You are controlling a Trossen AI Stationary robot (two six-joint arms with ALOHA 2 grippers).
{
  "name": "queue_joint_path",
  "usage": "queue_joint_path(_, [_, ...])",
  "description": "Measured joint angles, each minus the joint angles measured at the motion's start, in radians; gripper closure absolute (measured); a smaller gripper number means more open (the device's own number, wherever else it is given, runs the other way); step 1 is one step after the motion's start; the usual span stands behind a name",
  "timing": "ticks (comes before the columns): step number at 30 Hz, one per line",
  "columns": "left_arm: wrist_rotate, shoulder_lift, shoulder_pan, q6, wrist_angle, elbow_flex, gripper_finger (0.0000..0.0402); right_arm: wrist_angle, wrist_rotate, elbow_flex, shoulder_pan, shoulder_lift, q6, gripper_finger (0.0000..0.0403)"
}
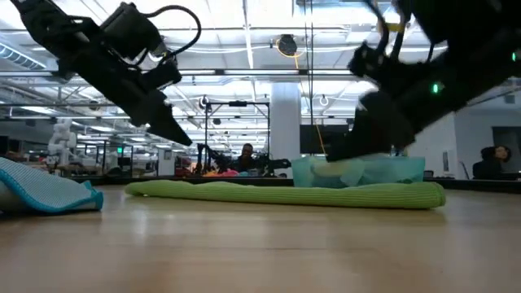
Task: Fold microfiber towels
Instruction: Fold the green microfiber cloth
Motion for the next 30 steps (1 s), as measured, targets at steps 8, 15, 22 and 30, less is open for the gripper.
queue_joint_path(8, [0.002, -0.009, -0.111, -0.313, -0.153, -0.036, 0.0284, 0.038, -0.006, 0.0, -0.005, -0.06, 0.008, 0.0397])
queue_joint_path(15, [-0.173, 0.004, -0.33, -0.521, -0.151, -0.092, 0.026, 0.265, -0.054, 0.0, -0.007, 0.004, -0.052, 0.0397])
queue_joint_path(22, [-0.366, 0.004, -0.449, -0.535, -0.108, -0.128, 0.0259, 0.491, -0.089, 0.0, -0.06, 0.124, -0.142, 0.0397])
queue_joint_path(30, [-0.423, 0.004, -0.409, -0.705, -0.096, -0.155, 0.0259, 0.612, -0.322, 0.0, -0.168, 0.213, -0.321, 0.0397])
